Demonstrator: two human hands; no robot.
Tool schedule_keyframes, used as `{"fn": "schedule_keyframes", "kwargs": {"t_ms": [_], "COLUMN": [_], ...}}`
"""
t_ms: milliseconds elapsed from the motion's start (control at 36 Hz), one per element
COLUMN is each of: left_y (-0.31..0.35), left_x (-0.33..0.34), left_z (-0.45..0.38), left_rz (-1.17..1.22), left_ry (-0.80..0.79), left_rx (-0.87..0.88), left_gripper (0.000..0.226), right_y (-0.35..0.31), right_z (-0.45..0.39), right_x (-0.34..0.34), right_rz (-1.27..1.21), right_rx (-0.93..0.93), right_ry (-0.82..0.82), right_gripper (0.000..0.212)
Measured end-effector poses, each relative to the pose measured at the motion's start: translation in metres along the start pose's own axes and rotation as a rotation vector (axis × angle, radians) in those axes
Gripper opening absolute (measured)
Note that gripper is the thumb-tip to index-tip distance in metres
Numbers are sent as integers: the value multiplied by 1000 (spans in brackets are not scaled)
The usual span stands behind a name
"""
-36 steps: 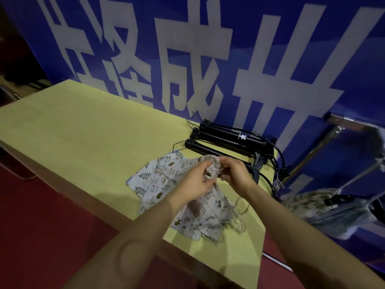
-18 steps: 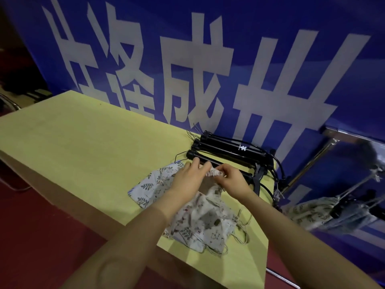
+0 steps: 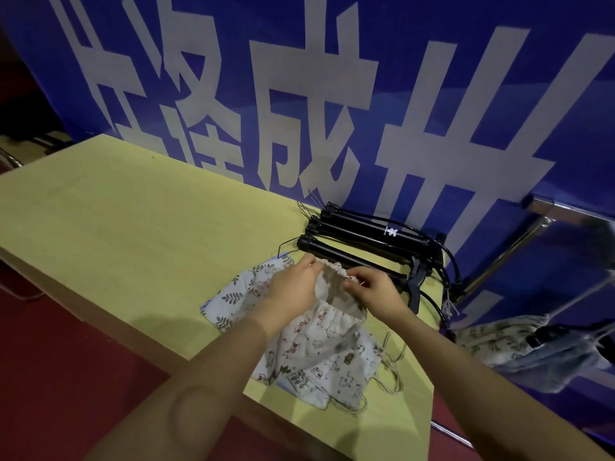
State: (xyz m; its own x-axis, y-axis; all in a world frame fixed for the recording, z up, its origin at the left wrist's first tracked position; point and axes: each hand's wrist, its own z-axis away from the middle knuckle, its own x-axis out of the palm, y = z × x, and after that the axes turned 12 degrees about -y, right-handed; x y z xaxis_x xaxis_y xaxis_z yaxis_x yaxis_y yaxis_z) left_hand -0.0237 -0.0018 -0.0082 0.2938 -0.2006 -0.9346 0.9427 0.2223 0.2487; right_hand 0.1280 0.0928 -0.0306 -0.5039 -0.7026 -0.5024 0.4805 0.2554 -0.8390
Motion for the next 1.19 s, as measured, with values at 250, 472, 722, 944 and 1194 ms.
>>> {"fn": "schedule_keyframes", "kwargs": {"t_ms": [250, 472, 722, 944, 1194], "left_y": [8, 9, 16, 18, 20], "left_x": [12, 33, 44, 40, 22], "left_z": [-22, -54, -74, -72, -69], "left_rz": [-31, 97, 189, 268, 360], "left_ry": [13, 10, 15, 26, -101], "left_rx": [-113, -159, -184, -150, -47], "left_gripper": [33, 30, 32, 36, 46], "right_y": [38, 85, 105, 106, 80], "right_z": [-24, -52, -64, -64, -38], "right_x": [-18, -12, 0, 3, -14], "right_rz": [-13, 382, 382, 390, -12], "right_rx": [140, 347, 442, 432, 125], "right_ry": [134, -27, -10, 20, 211], "right_gripper": [32, 12, 20, 15, 7]}}
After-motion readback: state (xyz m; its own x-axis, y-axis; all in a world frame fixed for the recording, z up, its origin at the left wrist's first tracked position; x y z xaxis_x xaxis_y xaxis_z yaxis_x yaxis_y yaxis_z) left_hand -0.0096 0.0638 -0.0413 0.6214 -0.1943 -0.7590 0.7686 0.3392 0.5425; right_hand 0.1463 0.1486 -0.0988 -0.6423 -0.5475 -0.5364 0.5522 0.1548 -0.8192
